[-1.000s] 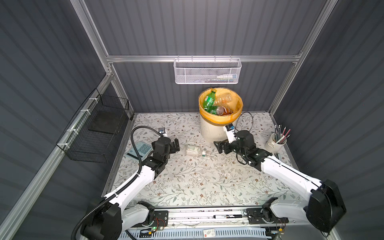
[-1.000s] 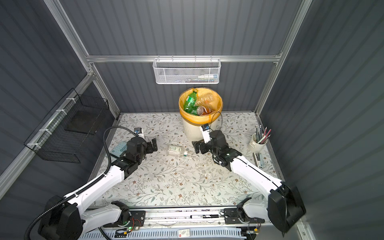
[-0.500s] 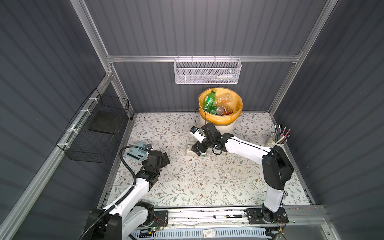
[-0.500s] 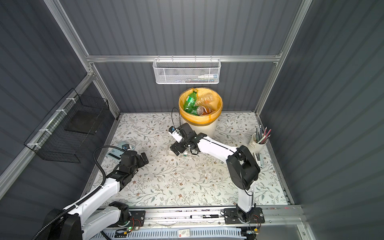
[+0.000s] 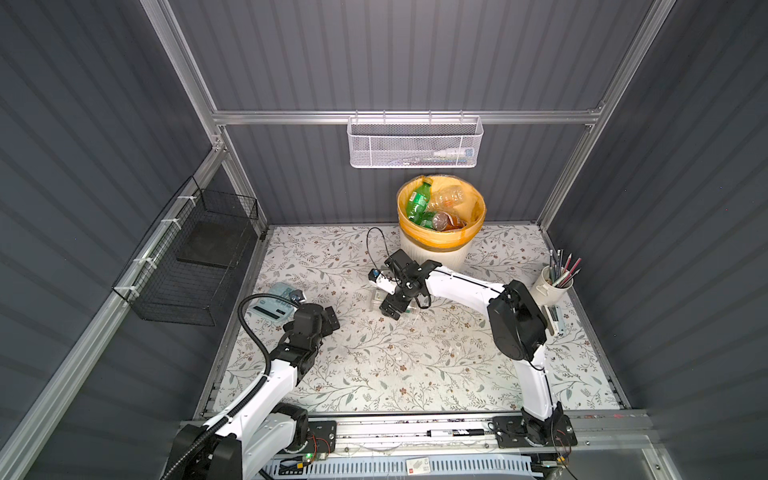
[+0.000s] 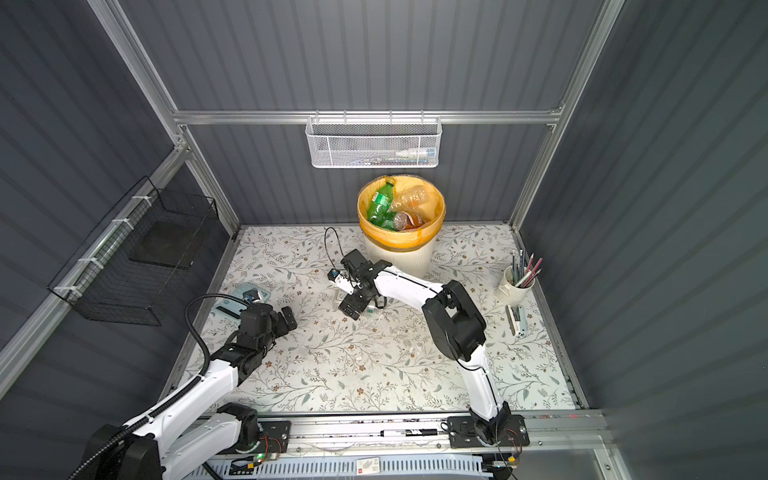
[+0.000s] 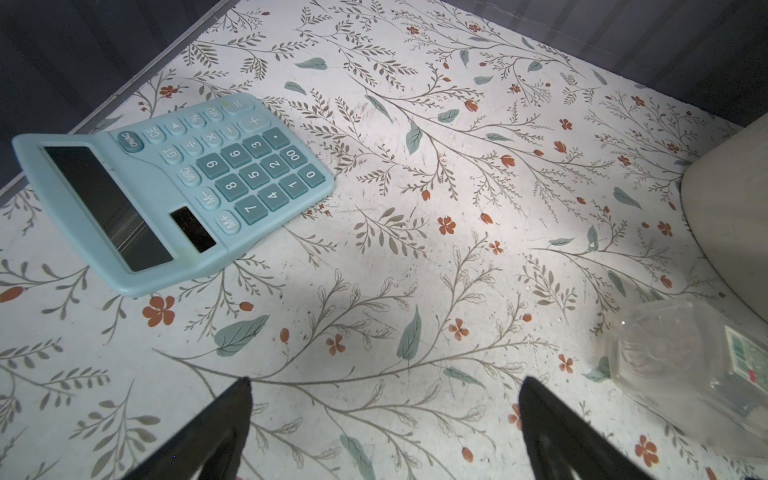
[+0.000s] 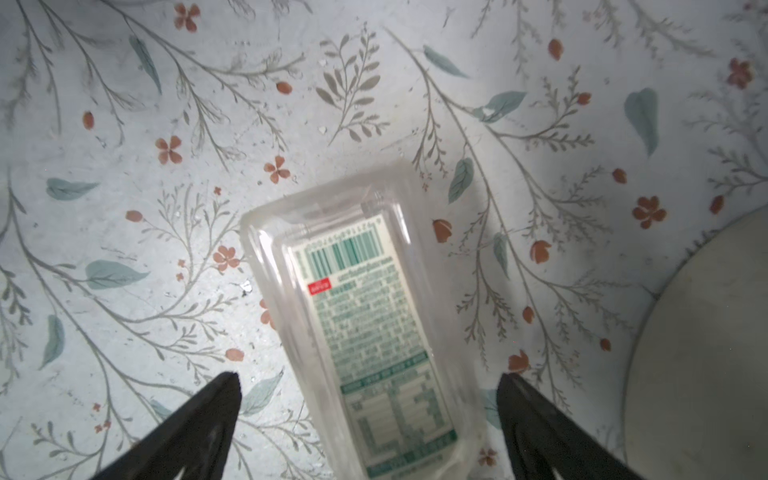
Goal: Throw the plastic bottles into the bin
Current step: 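Lower the right gripper onto the clear juice bottle and close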
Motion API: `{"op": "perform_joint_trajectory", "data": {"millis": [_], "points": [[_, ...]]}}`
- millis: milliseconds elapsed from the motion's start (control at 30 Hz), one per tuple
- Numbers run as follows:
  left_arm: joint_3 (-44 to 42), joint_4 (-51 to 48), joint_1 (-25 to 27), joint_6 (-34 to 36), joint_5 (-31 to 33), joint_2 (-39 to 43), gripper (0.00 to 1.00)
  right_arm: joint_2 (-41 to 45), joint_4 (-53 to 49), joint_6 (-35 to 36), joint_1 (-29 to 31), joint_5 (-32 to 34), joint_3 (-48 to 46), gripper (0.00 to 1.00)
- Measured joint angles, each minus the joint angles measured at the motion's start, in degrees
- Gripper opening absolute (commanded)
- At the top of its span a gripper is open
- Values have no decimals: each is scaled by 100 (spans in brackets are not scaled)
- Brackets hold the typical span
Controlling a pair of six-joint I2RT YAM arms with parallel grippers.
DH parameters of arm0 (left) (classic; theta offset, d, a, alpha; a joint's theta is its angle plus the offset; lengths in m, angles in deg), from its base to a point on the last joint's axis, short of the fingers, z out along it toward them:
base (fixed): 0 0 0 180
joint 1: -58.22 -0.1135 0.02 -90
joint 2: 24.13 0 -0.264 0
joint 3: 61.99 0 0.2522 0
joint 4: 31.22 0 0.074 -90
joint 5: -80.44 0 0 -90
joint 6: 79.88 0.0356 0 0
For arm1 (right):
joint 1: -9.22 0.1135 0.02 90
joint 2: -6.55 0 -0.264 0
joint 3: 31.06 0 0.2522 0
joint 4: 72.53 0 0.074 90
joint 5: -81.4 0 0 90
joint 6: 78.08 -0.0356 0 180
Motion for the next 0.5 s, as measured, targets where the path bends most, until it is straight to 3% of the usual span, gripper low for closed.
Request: {"op": "perform_joint_trajectory", "data": {"millis": [133, 367, 500], "points": [[0, 2, 0, 0, -46, -17, 100, -280, -214, 116, 9, 22, 229, 91], [0, 2, 0, -26, -122, -76, 100, -592, -448, 225, 79, 33, 605, 66], [0, 2, 0, -46, -131, -76, 100, -592, -476, 225, 92, 39, 605, 58]]}}
